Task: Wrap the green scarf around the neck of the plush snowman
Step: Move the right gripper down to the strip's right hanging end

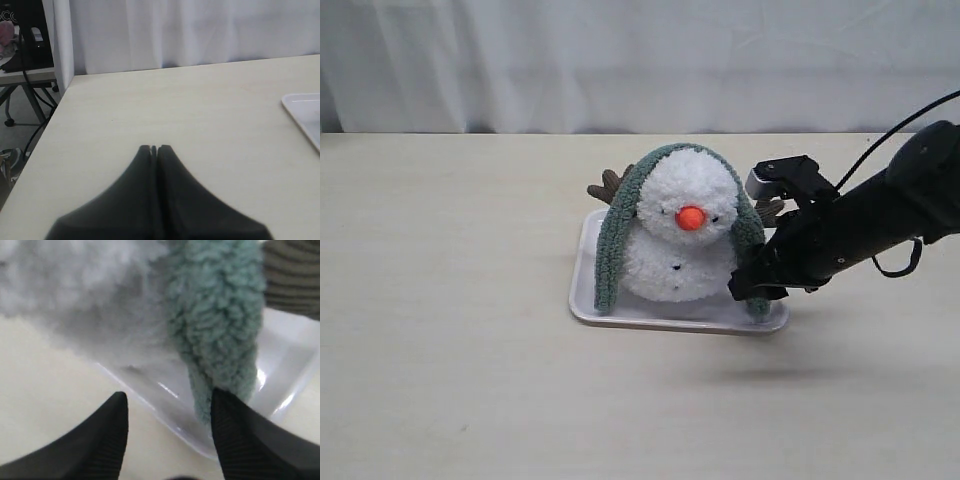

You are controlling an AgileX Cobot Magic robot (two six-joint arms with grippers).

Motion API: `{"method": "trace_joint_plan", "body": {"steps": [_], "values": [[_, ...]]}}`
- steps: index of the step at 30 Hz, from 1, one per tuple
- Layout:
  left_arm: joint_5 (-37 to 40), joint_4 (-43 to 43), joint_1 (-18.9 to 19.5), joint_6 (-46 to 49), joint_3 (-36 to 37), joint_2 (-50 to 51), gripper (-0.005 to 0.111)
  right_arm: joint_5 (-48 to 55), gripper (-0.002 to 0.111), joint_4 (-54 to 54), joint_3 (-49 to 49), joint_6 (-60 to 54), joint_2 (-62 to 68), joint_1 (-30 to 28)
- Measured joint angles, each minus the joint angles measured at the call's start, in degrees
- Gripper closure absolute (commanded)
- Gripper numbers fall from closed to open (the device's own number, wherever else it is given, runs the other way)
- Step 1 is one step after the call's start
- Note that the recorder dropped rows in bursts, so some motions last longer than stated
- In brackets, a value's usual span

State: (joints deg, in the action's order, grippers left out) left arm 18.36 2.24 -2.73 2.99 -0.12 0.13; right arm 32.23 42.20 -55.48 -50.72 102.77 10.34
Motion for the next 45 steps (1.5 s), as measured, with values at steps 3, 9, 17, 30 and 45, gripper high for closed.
{"method": "trace_joint_plan", "body": {"steps": [3, 9, 17, 30, 45], "values": [[0.0, 0.0, 0.0, 0.0, 0.0, 0.0, 0.107, -5.4, 0.060, 1.3, 0.9, -2.0, 1.2, 0.0], [0.0, 0.0, 0.0, 0.0, 0.0, 0.0, 0.107, -6.5, 0.100, 4.3, 0.9, -3.4, 3.2, 0.0], [0.0, 0.0, 0.0, 0.0, 0.0, 0.0, 0.107, 4.5, 0.104, 7.5, 0.9, -5.8, -2.2, 0.0], [0.0, 0.0, 0.0, 0.0, 0.0, 0.0, 0.107, 4.5, 0.048, -6.3, 0.9, 5.6, -6.0, 0.0], [0.0, 0.0, 0.0, 0.0, 0.0, 0.0, 0.107, -6.3, 0.046, 7.9, 4.7, -8.4, -0.1, 0.0]]}}
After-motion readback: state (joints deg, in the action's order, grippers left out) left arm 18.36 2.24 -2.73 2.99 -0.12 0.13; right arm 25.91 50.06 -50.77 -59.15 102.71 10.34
